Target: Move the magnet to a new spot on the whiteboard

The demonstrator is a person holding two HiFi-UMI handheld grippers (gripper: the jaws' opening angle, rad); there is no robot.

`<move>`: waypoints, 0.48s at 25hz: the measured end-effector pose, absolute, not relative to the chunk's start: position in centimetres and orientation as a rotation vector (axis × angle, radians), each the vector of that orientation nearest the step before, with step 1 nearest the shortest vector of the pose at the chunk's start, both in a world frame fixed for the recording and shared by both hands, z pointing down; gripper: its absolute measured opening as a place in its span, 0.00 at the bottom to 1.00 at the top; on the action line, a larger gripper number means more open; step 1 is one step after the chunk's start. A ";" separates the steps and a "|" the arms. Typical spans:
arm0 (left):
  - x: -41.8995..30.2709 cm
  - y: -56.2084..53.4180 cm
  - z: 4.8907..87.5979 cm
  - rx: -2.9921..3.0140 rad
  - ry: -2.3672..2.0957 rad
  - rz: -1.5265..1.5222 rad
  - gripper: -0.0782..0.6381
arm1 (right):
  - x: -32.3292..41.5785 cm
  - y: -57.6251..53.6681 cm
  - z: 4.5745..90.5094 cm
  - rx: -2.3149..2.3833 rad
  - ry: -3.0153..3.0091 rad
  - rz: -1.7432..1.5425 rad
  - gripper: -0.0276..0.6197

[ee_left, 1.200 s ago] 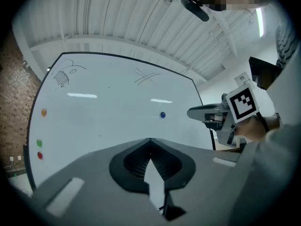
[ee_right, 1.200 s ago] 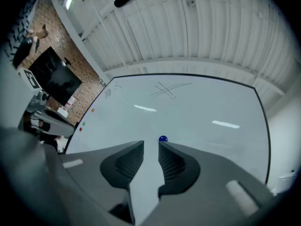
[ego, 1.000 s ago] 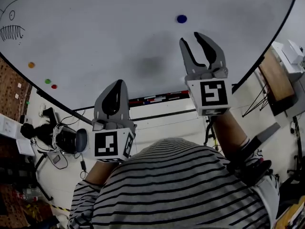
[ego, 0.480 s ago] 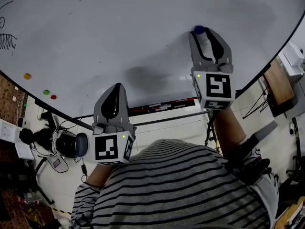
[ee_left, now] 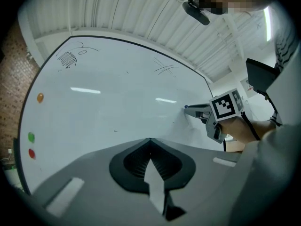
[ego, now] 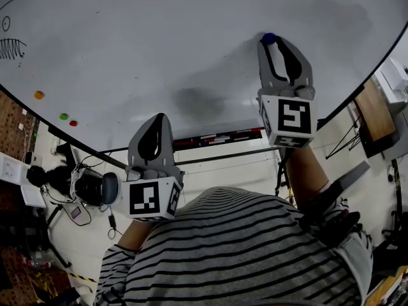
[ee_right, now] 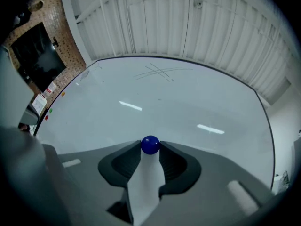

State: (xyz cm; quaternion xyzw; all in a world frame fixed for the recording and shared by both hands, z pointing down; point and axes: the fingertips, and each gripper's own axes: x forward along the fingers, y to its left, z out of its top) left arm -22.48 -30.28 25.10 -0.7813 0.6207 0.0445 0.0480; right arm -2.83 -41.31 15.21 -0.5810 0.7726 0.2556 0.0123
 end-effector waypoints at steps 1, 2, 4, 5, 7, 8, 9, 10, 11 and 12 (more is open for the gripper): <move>-22.4 -30.0 25.1 -2.380 1.896 0.136 0.13 | -2.9 -40.5 14.7 -1.793 2.394 0.813 0.23; -22.3 -29.8 25.1 -2.378 1.898 0.139 0.13 | -3.0 -39.6 14.3 -1.774 2.384 0.823 0.23; -21.6 -29.1 25.2 -2.381 1.899 0.144 0.13 | -2.6 -37.8 14.0 -1.743 2.384 0.811 0.23; -21.1 -28.7 25.3 -2.385 1.897 0.143 0.13 | -2.1 -36.9 14.1 -1.735 2.389 0.803 0.23; -19.7 -27.7 25.3 -2.388 1.876 0.144 0.13 | -0.5 -35.0 14.7 -1.736 2.405 0.802 0.23; -18.8 -27.1 25.2 -2.390 1.862 0.147 0.13 | 0.3 -34.0 15.0 -1.731 2.413 0.801 0.23; -17.8 -26.5 25.0 -2.394 1.851 0.152 0.13 | 0.9 -32.9 15.3 -1.721 2.420 0.789 0.23; -16.8 -25.9 24.8 -2.399 1.841 0.158 0.13 | 1.5 -31.8 15.5 -1.710 2.428 0.771 0.23; -15.7 -25.2 24.6 -2.403 1.831 0.163 0.13 | 2.2 -30.8 15.8 -1.702 2.438 0.753 0.23; -14.6 -24.5 24.6 -2.407 1.821 0.163 0.13 | 2.9 -29.9 16.3 -1.701 2.451 0.743 0.23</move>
